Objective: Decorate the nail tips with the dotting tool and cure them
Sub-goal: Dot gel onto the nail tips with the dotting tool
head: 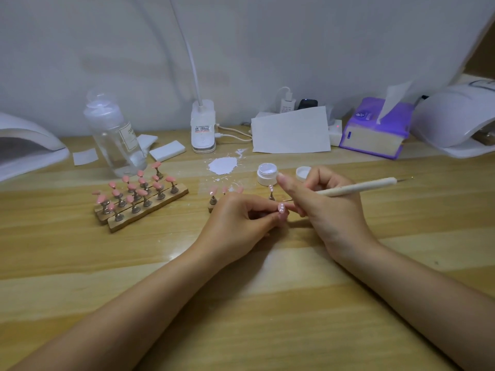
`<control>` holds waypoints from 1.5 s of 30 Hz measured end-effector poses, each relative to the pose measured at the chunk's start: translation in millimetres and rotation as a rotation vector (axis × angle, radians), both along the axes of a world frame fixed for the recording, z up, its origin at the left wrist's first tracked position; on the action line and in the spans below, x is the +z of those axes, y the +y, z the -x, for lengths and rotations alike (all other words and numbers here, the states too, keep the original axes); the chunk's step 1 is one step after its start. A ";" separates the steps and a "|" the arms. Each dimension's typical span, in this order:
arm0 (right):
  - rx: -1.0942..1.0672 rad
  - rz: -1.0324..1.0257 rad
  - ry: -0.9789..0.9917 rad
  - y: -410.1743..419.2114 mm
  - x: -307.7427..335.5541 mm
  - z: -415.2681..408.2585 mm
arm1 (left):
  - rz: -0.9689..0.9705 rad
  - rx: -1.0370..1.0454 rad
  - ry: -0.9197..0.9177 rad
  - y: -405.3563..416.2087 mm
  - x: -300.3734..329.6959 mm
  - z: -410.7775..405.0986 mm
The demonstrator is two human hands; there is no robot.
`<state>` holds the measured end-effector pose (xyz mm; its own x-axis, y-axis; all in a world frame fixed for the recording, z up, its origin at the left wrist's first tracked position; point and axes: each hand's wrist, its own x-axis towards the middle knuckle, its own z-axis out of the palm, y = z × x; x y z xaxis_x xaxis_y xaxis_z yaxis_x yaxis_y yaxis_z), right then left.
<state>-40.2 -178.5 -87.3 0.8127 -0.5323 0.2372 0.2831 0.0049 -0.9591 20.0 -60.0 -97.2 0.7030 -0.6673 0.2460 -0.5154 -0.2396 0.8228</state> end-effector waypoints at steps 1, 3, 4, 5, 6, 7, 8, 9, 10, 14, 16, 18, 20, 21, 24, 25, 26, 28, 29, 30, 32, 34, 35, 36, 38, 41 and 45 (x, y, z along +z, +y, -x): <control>-0.008 0.014 0.005 -1.3 -1.5 -1.4 | 0.008 -0.004 0.022 -0.8 -0.8 -0.3; -0.022 0.047 0.013 -4.0 -3.5 -3.7 | 0.011 -0.010 0.044 -1.0 -1.1 -0.6; -0.022 0.064 0.016 -5.0 -4.5 -4.2 | 0.015 -0.015 0.045 -1.0 -1.3 -0.6; -0.016 0.075 0.016 -5.4 -5.1 -4.6 | 0.020 -0.018 0.047 -0.9 -1.4 -0.8; -0.004 0.080 0.015 -5.3 -5.3 -4.4 | 0.023 -0.019 0.048 -0.9 -1.2 -0.8; 0.008 0.083 0.013 -5.0 -5.3 -4.4 | 0.023 -0.018 0.050 -0.8 -1.2 -0.9; 0.018 0.085 0.013 -4.6 -5.2 -4.1 | 0.017 -0.017 0.045 -0.8 -1.0 -0.4; 0.022 0.089 0.014 -4.4 -5.1 -4.1 | 0.010 -0.015 0.039 -1.0 -0.5 0.1; 0.023 0.094 0.014 -4.3 -4.9 -3.9 | 0.006 -0.013 0.035 -1.2 -0.2 0.4; 0.051 0.095 0.004 -4.8 -5.0 -3.4 | -0.003 -0.011 0.028 -1.8 0.7 0.8; 0.063 0.095 0.005 -4.4 -4.5 -2.9 | 0.003 -0.008 0.037 -1.6 0.4 0.6; 0.064 0.100 0.007 -4.0 -4.1 -2.8 | 0.014 -0.006 0.048 -1.0 0.1 0.4; 0.060 0.103 0.006 -3.8 -3.7 -2.8 | 0.002 -0.003 0.041 -0.7 -0.1 0.7; 0.056 0.106 0.006 -3.8 -3.6 -2.8 | 0.000 -0.002 0.043 -0.9 -0.2 0.6; 0.067 0.092 0.003 -3.1 -2.8 -2.6 | 0.011 -0.005 0.062 -1.6 -0.7 0.0; 0.080 0.085 0.003 -2.7 -2.7 -2.6 | 0.011 -0.007 0.060 -1.7 -0.9 0.0; 0.088 0.084 0.005 -2.6 -2.7 -2.7 | 0.012 -0.011 0.060 -1.7 -1.3 -0.2; 0.086 0.087 0.006 -2.5 -2.8 -2.8 | 0.028 -0.021 0.070 -1.3 -1.4 -0.2; 0.079 0.089 0.005 -2.6 -2.8 -3.0 | 0.033 -0.022 0.073 -1.2 -1.1 -0.2; 0.072 0.093 0.003 -2.6 -2.7 -2.9 | 0.028 -0.017 0.070 -1.1 -0.8 0.1; 0.070 0.100 0.001 -2.4 -2.2 -2.6 | 0.007 -0.006 0.053 -1.2 -0.2 0.6; 0.085 0.097 0.000 -1.8 -1.6 -2.0 | 0.006 -0.007 0.055 -1.2 0.0 0.7; 0.092 0.097 0.002 -1.7 -1.4 -1.8 | 0.008 -0.009 0.062 -1.3 0.2 0.9; 0.096 0.098 0.004 -1.5 -1.2 -1.5 | 0.007 -0.011 0.066 -1.5 0.1 0.7; 0.094 0.091 0.002 -1.6 -1.6 -1.5 | 0.008 -0.015 0.063 -1.4 -0.4 1.1; 0.078 0.098 -0.001 -1.8 -1.9 -2.2 | 0.036 -0.019 0.084 -0.7 -1.2 0.5; 0.094 0.096 0.001 -1.6 -1.7 -1.8 | 0.016 -0.007 0.074 -1.6 -2.1 -0.2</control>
<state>-38.4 -180.2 -89.0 0.8582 -0.4286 0.2825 0.2848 -0.0604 -0.9567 20.3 -61.6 -99.3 0.7151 -0.6686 0.2040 -0.4543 -0.2227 0.8626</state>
